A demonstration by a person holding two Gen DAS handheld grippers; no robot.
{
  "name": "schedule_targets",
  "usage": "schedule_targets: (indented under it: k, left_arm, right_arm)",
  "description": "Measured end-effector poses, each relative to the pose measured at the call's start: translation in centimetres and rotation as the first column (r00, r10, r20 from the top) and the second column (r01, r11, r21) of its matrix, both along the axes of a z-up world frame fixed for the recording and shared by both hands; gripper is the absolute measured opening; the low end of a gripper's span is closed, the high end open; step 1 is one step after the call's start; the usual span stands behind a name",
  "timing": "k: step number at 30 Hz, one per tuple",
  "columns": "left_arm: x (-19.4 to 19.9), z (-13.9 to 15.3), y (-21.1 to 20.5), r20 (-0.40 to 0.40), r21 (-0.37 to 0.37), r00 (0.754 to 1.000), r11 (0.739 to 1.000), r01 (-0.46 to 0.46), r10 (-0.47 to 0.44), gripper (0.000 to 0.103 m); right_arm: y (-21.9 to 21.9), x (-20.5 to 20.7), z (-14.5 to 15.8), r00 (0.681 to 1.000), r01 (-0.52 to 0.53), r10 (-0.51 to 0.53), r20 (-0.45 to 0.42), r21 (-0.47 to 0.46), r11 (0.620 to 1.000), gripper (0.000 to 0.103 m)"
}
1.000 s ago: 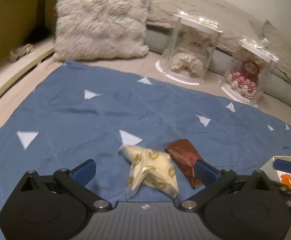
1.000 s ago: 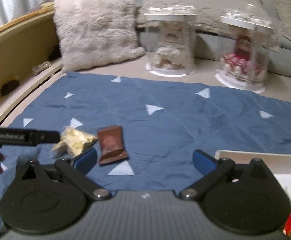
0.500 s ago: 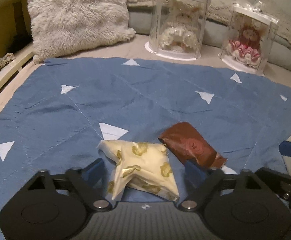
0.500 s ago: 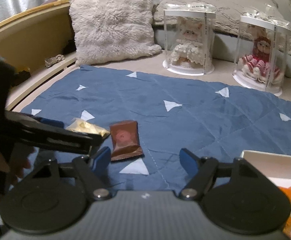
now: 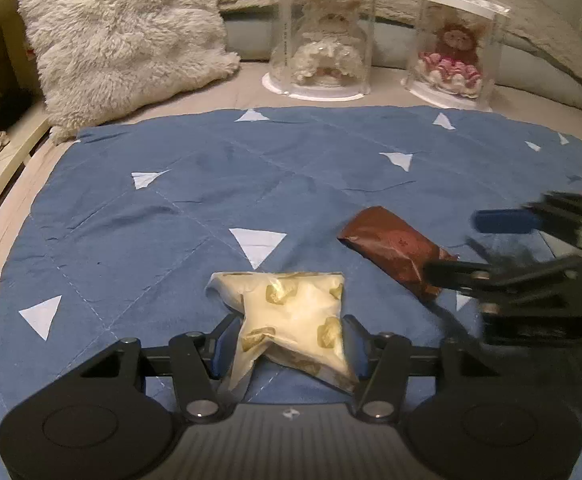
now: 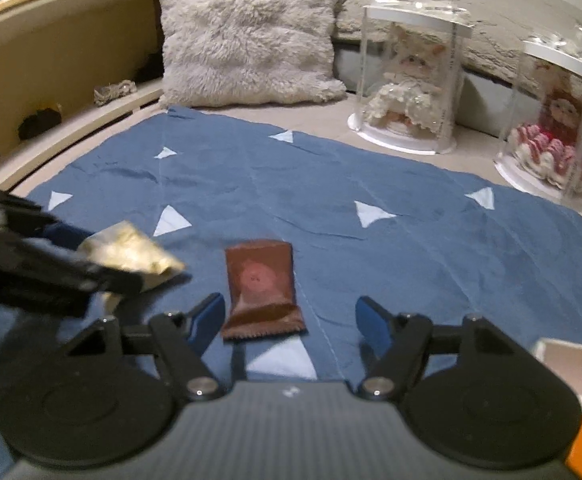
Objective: Organize snacks
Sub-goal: 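Grasp the yellow-printed clear pack with the left gripper while the right grasps the brown foil pack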
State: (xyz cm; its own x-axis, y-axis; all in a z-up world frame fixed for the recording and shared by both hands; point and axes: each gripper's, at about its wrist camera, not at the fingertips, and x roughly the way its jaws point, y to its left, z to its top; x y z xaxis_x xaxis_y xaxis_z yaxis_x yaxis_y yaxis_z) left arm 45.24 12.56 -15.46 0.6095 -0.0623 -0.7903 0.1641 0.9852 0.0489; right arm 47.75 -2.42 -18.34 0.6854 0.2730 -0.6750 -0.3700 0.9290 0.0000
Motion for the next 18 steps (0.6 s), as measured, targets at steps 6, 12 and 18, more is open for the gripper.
schedule_targets:
  k: [6, 12, 18]
  left_arm:
    - [-0.2, -0.2, 0.2, 0.011, -0.017, 1.000, 1.000, 0.021, -0.020, 0.070]
    - [0.3, 0.0, 0.3, 0.022, -0.037, 0.999, 0.999, -0.026, 0.027, 0.070]
    - [0.9, -0.4, -0.5, 0.025, 0.012, 0.999, 0.999, -0.037, 0.037, 0.070]
  right_arm:
    - [2.0, 1.6, -1.9, 0.999, -0.026, 0.024, -0.022, -0.072, 0.997, 0.062]
    - [2.0, 0.5, -1.9, 0.998, -0.059, 0.056, -0.024, -0.127, 0.990, 0.051]
    - [0.9, -3.3, -1.2, 0.992, -0.103, 0.089, -0.089, -0.169, 0.980, 0.050]
